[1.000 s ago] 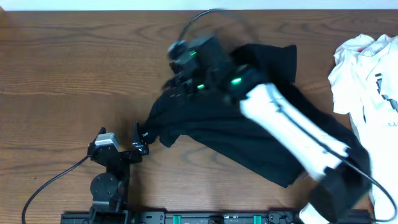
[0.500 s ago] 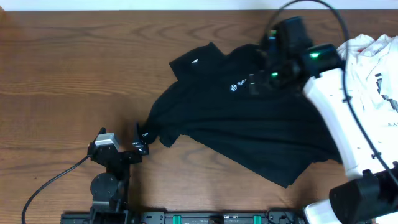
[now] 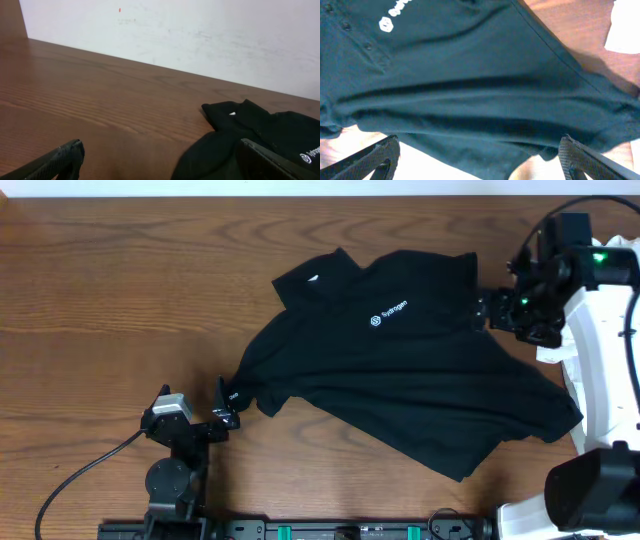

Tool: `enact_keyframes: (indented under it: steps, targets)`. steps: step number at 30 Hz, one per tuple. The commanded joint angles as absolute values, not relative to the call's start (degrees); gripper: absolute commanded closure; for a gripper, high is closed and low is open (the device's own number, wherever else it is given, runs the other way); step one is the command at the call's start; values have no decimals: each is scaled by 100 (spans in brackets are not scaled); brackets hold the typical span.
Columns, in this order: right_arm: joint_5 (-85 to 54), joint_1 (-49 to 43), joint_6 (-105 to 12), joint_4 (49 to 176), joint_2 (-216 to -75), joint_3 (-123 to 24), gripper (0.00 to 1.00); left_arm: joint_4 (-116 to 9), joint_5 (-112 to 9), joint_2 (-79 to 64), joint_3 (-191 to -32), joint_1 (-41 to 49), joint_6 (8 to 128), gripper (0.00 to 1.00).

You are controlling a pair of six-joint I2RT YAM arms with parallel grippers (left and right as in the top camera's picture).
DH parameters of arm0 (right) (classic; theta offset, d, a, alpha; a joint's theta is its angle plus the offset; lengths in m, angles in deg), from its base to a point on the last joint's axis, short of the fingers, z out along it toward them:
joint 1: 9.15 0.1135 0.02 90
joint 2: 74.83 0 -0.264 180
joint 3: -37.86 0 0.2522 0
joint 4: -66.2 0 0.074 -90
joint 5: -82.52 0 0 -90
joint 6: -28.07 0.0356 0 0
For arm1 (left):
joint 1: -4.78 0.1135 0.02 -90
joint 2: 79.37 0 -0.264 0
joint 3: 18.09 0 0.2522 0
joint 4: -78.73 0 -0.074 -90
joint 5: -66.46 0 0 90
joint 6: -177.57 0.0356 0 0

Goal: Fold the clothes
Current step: 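Release the shirt and retract the right gripper to the right, then move the left gripper to the shirt's collar and grasp it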

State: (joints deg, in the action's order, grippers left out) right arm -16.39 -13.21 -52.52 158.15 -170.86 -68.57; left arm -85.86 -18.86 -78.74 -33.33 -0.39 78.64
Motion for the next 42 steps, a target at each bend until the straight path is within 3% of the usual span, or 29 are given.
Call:
enact_keyframes:
  steps: [1,6,12,18,24,34,42]
  targets:
    - [-1490,-1423,-5280,15898,-16998,-6874,1,-8387,-1813,-7909,-3208,-68,7941,2]
    - [-1322,-1434,-5280,15946,-16998,-6874,1,-8490,-1872,-7909,-3208,-68,7936,2]
    - [-1329,-1434,-5280,15955,-16998,-6874,1,-8662,-3499,-7890,-3442,-68,7794,2]
    - [-1326,-1434,-5280,15950,-16998,-6874,1,-7854,-3518,-7151,-4653,-72,7418,2]
    - [-1329,-1434,-5280,15948,-16998,-6874,1,-6608,-4006,-4963,-6732,-72,7987,2]
    - [-1326,-1434,-5280,15948,-16998,-6874,1,-3386,-4065,-506,-11298,-479,9038,2]
    - [-1329,-1434,-5280,15948,-16998,-6874,1,-4175,-4349,1185,-12113,-559,9034,2]
